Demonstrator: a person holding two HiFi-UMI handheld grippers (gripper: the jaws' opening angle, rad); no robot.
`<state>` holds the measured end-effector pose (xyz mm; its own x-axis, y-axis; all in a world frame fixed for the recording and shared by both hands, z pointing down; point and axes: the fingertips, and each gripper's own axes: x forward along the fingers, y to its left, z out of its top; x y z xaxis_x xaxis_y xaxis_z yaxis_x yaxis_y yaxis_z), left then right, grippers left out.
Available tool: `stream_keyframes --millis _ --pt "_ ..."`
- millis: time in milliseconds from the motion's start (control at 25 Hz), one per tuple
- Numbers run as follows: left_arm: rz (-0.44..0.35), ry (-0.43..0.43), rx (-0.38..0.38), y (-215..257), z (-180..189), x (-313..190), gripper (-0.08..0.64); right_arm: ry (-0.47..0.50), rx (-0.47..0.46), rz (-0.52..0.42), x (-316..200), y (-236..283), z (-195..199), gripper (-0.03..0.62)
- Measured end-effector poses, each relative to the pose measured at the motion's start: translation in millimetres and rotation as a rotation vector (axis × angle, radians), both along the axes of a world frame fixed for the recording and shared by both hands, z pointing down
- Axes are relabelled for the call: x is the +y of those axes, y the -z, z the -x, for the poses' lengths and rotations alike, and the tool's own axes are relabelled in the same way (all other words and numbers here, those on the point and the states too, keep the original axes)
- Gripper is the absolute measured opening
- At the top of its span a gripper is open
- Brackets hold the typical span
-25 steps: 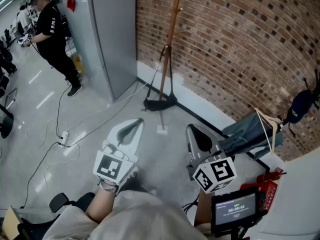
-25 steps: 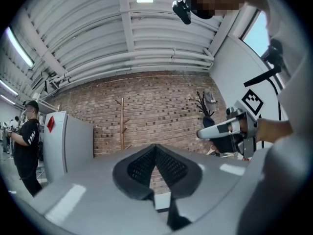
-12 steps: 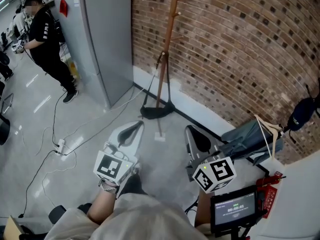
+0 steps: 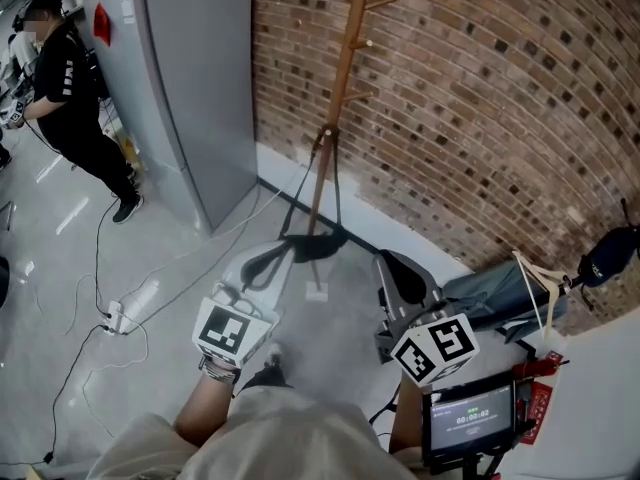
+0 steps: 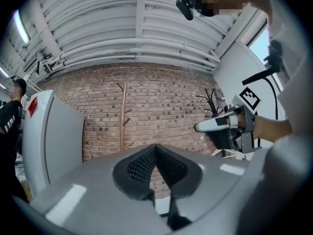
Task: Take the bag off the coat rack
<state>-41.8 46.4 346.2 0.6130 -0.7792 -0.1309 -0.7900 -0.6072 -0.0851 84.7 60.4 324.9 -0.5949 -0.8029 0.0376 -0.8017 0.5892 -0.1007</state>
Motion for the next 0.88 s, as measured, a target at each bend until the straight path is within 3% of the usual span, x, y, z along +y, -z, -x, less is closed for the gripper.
stream_keyframes --millis 640,880 --pt "0.035 -0.054 -0.037 -6 45 -124 0.0 -0.117 0.027 0.042 -115 -7 30 0.002" --pt "0.054 -0.069 -0.036 -12 44 -155 0.0 -0.141 0.034 0.073 -142 -18 27 0.003"
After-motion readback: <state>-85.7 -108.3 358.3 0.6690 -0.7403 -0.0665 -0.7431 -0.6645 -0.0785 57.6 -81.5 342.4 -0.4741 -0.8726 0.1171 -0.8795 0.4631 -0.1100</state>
